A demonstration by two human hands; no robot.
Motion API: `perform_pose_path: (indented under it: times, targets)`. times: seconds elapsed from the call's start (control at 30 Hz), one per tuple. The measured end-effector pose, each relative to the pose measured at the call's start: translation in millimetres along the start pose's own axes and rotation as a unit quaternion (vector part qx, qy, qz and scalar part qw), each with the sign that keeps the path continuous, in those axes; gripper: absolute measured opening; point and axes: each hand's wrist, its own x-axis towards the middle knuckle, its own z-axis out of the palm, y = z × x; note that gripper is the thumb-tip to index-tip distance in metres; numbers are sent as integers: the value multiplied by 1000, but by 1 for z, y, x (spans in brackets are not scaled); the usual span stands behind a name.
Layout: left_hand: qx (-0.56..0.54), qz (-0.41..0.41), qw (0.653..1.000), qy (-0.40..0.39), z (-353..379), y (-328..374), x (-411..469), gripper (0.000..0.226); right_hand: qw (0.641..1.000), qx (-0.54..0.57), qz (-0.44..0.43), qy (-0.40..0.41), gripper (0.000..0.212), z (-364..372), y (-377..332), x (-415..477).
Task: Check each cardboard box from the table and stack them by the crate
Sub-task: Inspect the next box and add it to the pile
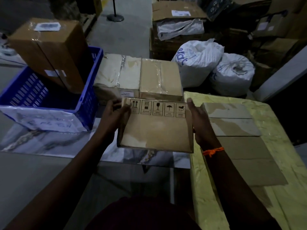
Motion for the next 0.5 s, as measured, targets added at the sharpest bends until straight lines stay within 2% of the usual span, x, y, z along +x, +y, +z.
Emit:
perform_pose_path:
  times: [0.07, 0.1, 0.23, 0.37, 0.5]
  targets:
    - [-13, 1, 1000, 11, -3, 2, -14, 47, 998, 13, 53, -23, 77, -1, 2, -14]
    - [-16, 2, 1000, 7, -5, 2, -19, 51, 997, 12, 68, -35, 76, -1, 3, -21]
    - [22, 20, 1000, 0, -18, -6, -32, 66, 993, 23, 94, -67, 34, -1, 11, -45]
    - [47, 27, 997, -48, -34, -17, -50, 38, 990, 68, 98, -77, 16, -5, 26, -66]
    - [86, 32, 994, -67, -45, -37, -61, 23, 991, 81, 67, -78, 17, 1, 43, -79]
